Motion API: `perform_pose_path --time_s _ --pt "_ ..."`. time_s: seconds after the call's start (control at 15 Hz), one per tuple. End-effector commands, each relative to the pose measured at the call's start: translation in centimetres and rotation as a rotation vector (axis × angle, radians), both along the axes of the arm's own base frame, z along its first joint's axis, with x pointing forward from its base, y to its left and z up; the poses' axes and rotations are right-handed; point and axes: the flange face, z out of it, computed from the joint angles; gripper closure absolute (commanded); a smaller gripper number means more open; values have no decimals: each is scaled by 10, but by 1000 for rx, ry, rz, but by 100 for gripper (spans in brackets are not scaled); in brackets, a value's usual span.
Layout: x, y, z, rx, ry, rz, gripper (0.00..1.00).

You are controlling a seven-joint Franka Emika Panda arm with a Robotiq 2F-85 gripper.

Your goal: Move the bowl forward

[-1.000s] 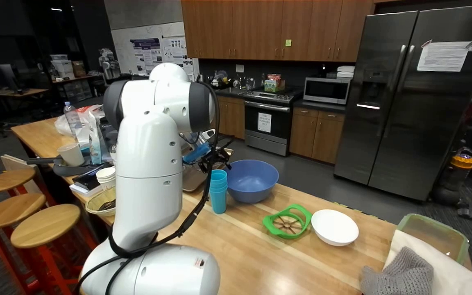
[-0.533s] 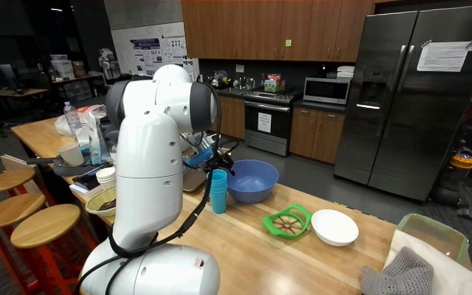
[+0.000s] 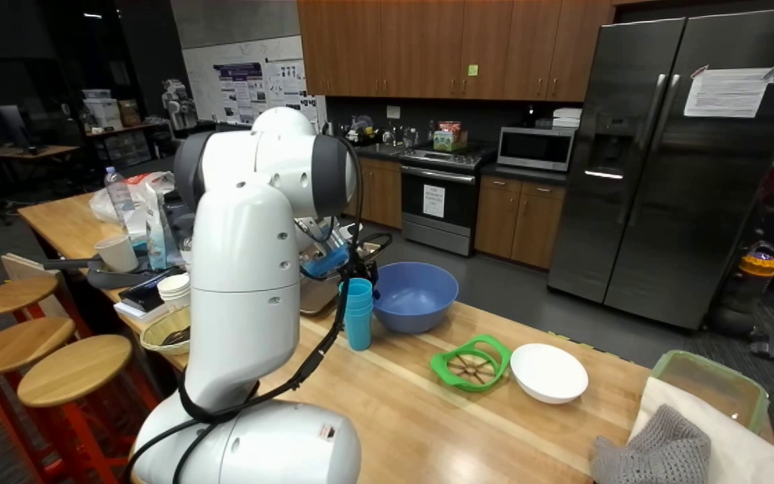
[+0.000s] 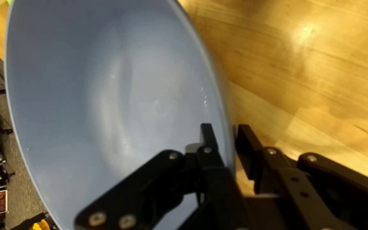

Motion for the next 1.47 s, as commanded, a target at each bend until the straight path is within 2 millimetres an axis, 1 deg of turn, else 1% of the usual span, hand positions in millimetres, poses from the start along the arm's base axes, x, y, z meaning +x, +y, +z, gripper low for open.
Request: perform_pose_path --time_s 0.0,0.27,0.47,0.8,1.13,1.27,1.4 --pt "-8 -5 9 34 12 18 100" --pt "-18 -9 22 40 11 30 100" --pt "-27 -17 36 43 3 29 100" --pt "-48 -34 70 35 -22 37 100" --pt "-66 -51 100 45 -83 21 100" --pt "-76 -61 109 52 -109 -1 100" --pt "-85 -71 114 57 -122 -21 100"
